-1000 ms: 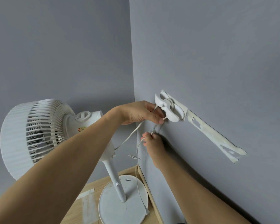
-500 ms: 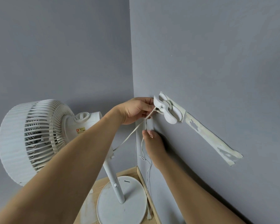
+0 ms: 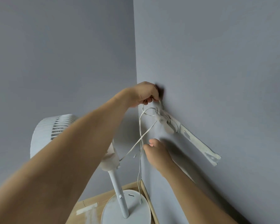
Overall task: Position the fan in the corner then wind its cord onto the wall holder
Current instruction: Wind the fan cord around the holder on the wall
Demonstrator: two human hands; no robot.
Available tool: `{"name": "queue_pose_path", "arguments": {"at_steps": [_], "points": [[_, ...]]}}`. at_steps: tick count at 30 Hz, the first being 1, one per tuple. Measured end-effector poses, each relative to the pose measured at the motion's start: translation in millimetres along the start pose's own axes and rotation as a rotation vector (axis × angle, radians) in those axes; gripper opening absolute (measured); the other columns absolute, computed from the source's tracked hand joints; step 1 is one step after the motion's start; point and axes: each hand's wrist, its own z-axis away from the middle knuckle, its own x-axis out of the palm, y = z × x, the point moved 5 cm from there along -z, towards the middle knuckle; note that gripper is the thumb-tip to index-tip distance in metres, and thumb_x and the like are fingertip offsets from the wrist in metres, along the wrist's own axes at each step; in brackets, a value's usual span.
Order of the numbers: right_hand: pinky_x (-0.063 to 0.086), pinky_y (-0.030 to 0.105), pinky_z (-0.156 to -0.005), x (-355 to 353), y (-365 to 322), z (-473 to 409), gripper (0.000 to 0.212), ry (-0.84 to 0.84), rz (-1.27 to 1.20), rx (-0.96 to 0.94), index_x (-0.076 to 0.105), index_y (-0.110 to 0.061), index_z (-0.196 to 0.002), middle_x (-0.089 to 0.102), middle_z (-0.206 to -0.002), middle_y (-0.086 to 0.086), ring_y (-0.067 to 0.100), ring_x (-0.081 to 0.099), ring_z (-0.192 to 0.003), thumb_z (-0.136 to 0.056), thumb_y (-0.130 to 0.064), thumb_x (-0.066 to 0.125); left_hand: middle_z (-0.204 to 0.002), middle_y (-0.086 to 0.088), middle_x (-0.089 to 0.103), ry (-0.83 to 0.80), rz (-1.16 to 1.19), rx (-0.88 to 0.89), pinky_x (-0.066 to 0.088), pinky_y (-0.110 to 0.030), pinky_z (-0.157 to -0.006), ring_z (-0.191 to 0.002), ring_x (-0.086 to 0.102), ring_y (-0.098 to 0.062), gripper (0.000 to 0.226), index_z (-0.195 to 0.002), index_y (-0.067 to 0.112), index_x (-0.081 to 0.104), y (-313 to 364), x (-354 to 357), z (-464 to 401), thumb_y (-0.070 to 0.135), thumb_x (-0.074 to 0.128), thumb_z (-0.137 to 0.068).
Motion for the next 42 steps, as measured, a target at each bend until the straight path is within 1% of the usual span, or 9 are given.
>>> {"name": "queue_pose_path", "arguments": {"at_steps": [5, 9, 13, 16, 19, 23, 34, 39, 42], "points": [[0.035, 0.021, -0.053, -24, -38, 19, 0.010, 0.097, 0.007, -0.146, 0.055, -0.016, -0.092, 0.043, -0.073, -0.001, 0.018, 0.045, -0.064, -0.086, -0.009, 0.050, -0.075, 0.003, 0.052, -0.003, -0.801, 0.277, 0.037, -0.028, -0.055, -0.065, 0.046, -0.018, 0.014, -0.082, 0.015, 0.053, 50, -5, 26, 0.003, 0.055, -0.074], [0.025, 0.015, -0.041, -41, -72, 31, 0.042, 0.144, 0.030, -0.293, 0.023, -0.029, -0.061, 0.025, -0.063, -0.009, 0.003, 0.029, -0.053, -0.081, 0.001, 0.045, -0.096, 0.001, 0.055, 0.235, -1.246, 0.453, 0.037, -0.033, -0.063, -0.083, 0.049, -0.024, 0.026, -0.100, 0.017, 0.053, 85, -32, 42, 0.000, 0.046, -0.082], [0.034, 0.024, -0.062, -58, -107, 48, 0.025, 0.170, -0.073, -0.306, 0.049, -0.023, -0.082, 0.044, -0.079, -0.003, 0.018, 0.041, -0.073, -0.082, -0.003, 0.035, -0.103, -0.007, 0.057, 0.586, -1.457, 0.665, 0.038, -0.036, -0.071, -0.091, 0.054, -0.031, 0.028, -0.104, 0.012, 0.058, 130, -69, 63, -0.002, 0.049, -0.081], [0.046, 0.040, -0.094, -71, -136, 43, 0.029, 0.045, -0.540, -0.133, 0.059, -0.006, -0.114, 0.063, -0.109, 0.018, 0.038, 0.056, -0.106, -0.089, -0.012, 0.045, -0.097, -0.007, 0.059, 0.752, -1.522, 0.720, 0.032, -0.035, -0.066, -0.086, 0.052, -0.031, 0.024, -0.103, 0.011, 0.059, 157, -85, 78, 0.002, 0.053, -0.082], [0.032, 0.042, -0.113, -81, -178, 41, 0.059, -0.375, -1.224, 0.003, 0.029, -0.006, -0.148, 0.046, -0.147, 0.014, 0.031, 0.037, -0.140, -0.096, -0.030, 0.043, -0.085, -0.006, 0.061, 0.932, -1.560, 0.749, 0.030, -0.034, -0.061, -0.073, 0.055, -0.031, 0.011, -0.092, 0.011, 0.060, 185, -98, 98, 0.009, 0.064, -0.082], [0.026, 0.040, -0.117, -105, -227, 41, 0.053, -0.435, -1.625, -0.040, 0.031, -0.007, -0.144, 0.046, -0.148, 0.011, 0.026, 0.032, -0.144, -0.098, -0.031, 0.041, -0.095, -0.009, 0.061, 1.058, -1.525, 0.720, 0.036, -0.039, -0.068, -0.084, 0.057, -0.033, 0.021, -0.099, 0.009, 0.060, 223, -123, 127, 0.029, 0.058, -0.094], [0.046, 0.037, -0.098, -167, -319, 109, 0.040, -0.320, -1.969, -0.276, 0.053, -0.002, -0.091, 0.061, -0.083, 0.006, 0.022, 0.067, -0.098, -0.105, -0.022, 0.021, -0.105, -0.010, 0.060, 1.112, -1.522, 0.557, 0.040, -0.041, -0.075, -0.095, 0.056, -0.035, 0.036, -0.103, 0.010, 0.059, 233, -167, 192, 0.044, 0.052, -0.095], [0.048, 0.031, -0.060, -183, -315, 140, 0.031, -0.259, -2.014, -0.228, 0.043, -0.008, -0.078, 0.046, -0.064, 0.001, 0.014, 0.041, -0.047, -0.101, -0.019, 0.026, -0.111, -0.012, 0.055, 1.139, -1.289, 0.499, 0.044, -0.040, -0.065, -0.098, 0.056, -0.036, 0.038, -0.106, 0.009, 0.058, 222, -171, 218, 0.044, 0.050, -0.096], [0.029, 0.021, -0.046, -183, -304, 150, 0.033, -0.223, -1.926, -0.276, 0.029, -0.014, -0.063, 0.029, -0.039, -0.002, 0.012, 0.025, -0.031, -0.090, -0.004, 0.015, -0.093, -0.010, 0.063, 0.895, -0.957, 0.319, 0.047, -0.034, -0.060, -0.078, 0.062, -0.032, 0.033, -0.097, 0.013, 0.059, 222, -163, 209, 0.045, 0.052, -0.096]]}}
